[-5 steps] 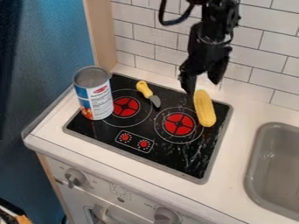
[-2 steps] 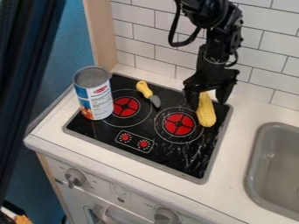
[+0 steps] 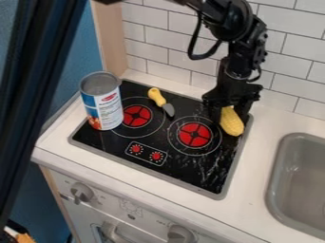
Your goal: Move the maize to the centre of the burner
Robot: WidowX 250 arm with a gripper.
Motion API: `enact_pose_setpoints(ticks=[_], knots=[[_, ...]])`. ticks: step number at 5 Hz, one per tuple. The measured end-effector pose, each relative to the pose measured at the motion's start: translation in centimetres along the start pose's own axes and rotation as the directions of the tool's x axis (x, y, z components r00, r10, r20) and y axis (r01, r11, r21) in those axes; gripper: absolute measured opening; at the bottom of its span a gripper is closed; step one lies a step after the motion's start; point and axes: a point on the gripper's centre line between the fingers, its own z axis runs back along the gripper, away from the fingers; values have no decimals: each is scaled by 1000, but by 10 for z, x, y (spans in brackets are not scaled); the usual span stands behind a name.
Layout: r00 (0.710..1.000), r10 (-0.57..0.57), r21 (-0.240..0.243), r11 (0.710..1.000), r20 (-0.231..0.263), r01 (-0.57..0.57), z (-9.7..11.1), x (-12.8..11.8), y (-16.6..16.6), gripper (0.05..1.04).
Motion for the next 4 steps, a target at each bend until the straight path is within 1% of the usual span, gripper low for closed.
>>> enact_pose_setpoints(ticks=[1,2,3,4], knots=[[1000,5,-13,1000,-13,-5,-1,-3,-1,628],[1000,21,-19,1000,-11,-21,0,-5,1,628],[999,46,-24,999,-20,-47,8,-9,8,628],[995,96,-91,991,2,-96,41,-1,16,628]])
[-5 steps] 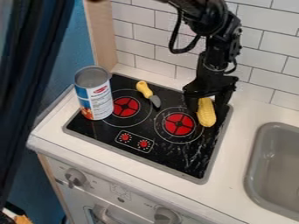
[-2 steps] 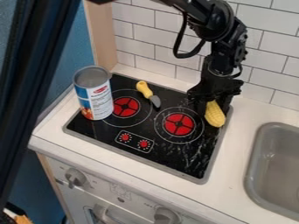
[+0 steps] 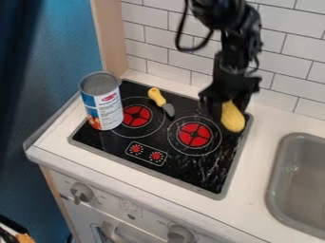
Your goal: Move the maize to the centre of the burner
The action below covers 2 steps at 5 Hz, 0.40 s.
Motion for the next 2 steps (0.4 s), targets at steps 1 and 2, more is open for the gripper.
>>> enact_pose_setpoints(ticks=[1,2], knots=[[994,89,-19,996,71,-87,34,2,21,628],[967,225,-13,974,117,-225,40,-5,62,627]])
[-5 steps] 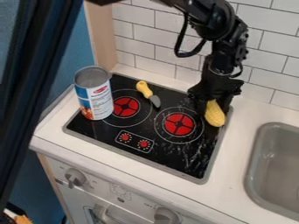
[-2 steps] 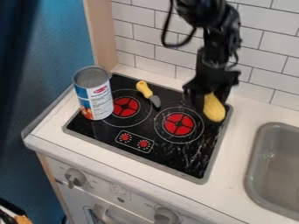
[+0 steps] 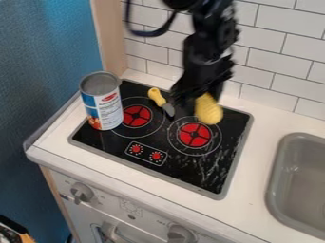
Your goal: Move the maize to the centre of the burner
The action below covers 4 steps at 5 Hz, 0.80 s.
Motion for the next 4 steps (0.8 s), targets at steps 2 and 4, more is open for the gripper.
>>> enact_pose_setpoints(ticks=[2,4], knots=[[945,327,117,938,10,-326,-15,-5,63,627],[897,439,138,886,51,-442,-39,7,70,627]])
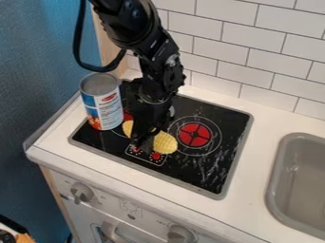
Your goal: Move the maize to the centre of the burner
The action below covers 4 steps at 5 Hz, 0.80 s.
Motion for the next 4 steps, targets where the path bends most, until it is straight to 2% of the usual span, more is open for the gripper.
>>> enact_pose_setpoints(ticks=[1,3,4], knots=[[999,27,-5,1000,19,-27,-10,6,-8,627],[1000,7,21,1000,19,-7,-29,6,-21,628],[1000,-8,19,1000,0,8,-30,6,-21,705]])
